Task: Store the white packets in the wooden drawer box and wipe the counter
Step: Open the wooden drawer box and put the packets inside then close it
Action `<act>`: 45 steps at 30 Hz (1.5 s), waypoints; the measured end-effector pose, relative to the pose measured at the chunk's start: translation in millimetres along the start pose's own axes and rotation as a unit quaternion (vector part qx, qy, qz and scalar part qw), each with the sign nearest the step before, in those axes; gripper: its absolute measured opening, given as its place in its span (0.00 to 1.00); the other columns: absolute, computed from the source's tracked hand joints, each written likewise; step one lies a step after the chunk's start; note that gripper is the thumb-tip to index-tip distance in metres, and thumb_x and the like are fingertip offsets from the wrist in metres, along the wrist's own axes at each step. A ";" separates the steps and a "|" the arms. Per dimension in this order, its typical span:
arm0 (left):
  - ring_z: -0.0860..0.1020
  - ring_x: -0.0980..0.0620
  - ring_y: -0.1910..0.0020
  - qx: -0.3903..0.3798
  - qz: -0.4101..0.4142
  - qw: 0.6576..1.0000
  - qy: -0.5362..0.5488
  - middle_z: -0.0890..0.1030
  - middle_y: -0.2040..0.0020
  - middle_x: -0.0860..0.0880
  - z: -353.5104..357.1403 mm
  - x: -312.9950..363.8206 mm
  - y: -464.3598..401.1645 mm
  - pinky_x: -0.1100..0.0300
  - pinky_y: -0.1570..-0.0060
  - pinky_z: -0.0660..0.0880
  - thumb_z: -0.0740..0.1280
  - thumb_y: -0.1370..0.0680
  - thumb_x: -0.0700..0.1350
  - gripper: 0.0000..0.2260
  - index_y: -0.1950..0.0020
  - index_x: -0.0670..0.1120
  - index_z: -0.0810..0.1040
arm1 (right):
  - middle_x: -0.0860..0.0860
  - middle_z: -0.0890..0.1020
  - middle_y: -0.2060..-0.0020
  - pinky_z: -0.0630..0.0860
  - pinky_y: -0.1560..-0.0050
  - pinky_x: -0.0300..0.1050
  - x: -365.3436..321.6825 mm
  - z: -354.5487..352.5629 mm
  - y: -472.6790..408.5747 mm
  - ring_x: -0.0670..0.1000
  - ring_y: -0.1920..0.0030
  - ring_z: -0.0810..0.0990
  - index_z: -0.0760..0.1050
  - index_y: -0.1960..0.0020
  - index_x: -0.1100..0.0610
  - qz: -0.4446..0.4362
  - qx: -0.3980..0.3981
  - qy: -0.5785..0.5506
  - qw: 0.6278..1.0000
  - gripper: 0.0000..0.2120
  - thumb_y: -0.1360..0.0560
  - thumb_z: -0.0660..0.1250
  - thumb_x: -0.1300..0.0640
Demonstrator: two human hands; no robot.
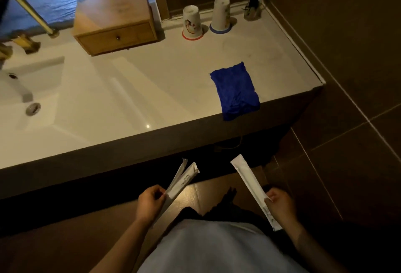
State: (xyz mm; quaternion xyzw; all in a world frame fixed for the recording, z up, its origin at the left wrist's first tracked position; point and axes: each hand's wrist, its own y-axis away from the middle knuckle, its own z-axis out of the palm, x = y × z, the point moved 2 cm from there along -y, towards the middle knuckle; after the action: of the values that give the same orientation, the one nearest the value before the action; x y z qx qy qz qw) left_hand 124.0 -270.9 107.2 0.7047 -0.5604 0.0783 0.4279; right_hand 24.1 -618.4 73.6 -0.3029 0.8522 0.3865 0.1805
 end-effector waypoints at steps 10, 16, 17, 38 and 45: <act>0.77 0.57 0.58 0.042 0.083 0.995 -0.031 0.77 0.58 0.55 -34.0 36.8 25.8 0.66 0.60 0.75 0.68 0.26 0.38 0.11 0.60 0.55 0.75 | 0.56 0.77 0.64 0.73 0.65 0.27 -105.4 -27.3 4.5 0.42 0.65 0.78 0.73 0.68 0.56 -0.173 -0.093 -0.088 0.977 0.15 0.32 0.69 0.73; 0.78 0.61 0.57 0.102 0.131 0.983 0.079 0.81 0.60 0.54 -79.5 89.2 22.8 0.70 0.59 0.75 0.70 0.28 0.36 0.09 0.61 0.51 0.80 | 0.59 0.78 0.62 0.75 0.65 0.26 -192.0 -36.1 26.8 0.37 0.65 0.80 0.73 0.68 0.56 -0.217 -0.083 -0.189 0.954 0.15 0.31 0.68 0.73; 0.79 0.61 0.59 0.106 0.132 0.979 0.111 0.81 0.62 0.53 -87.9 97.7 18.3 0.71 0.60 0.75 0.70 0.28 0.36 0.09 0.62 0.50 0.80 | 0.58 0.78 0.63 0.75 0.66 0.26 -207.9 -36.8 28.9 0.37 0.66 0.81 0.73 0.68 0.56 -0.226 -0.070 -0.209 0.949 0.15 0.31 0.69 0.73; 0.79 0.47 0.50 -0.268 0.040 0.909 0.318 0.81 0.52 0.47 -171.7 261.7 -155.3 0.49 0.45 0.76 0.67 0.25 0.44 0.05 0.59 0.48 0.80 | 0.51 0.86 0.67 0.80 0.65 0.43 -379.8 14.7 -16.4 0.51 0.64 0.85 0.79 0.66 0.52 -0.098 -0.048 -0.498 0.860 0.10 0.29 0.69 0.64; 0.82 0.48 0.53 -0.191 0.087 0.947 0.242 0.83 0.56 0.48 -156.5 288.3 -170.6 0.55 0.54 0.80 0.67 0.25 0.43 0.04 0.57 0.45 0.80 | 0.49 0.87 0.63 0.82 0.63 0.41 -387.0 -14.0 -44.5 0.48 0.60 0.86 0.80 0.56 0.52 -0.080 -0.122 -0.487 0.861 0.02 0.28 0.68 0.56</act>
State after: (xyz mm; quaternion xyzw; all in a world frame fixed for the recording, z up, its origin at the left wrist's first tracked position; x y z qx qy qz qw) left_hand 431.7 -370.2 286.7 0.5181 -0.5037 0.1755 0.6686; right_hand 343.0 -506.5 267.7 -0.1624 0.5745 0.5700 0.5645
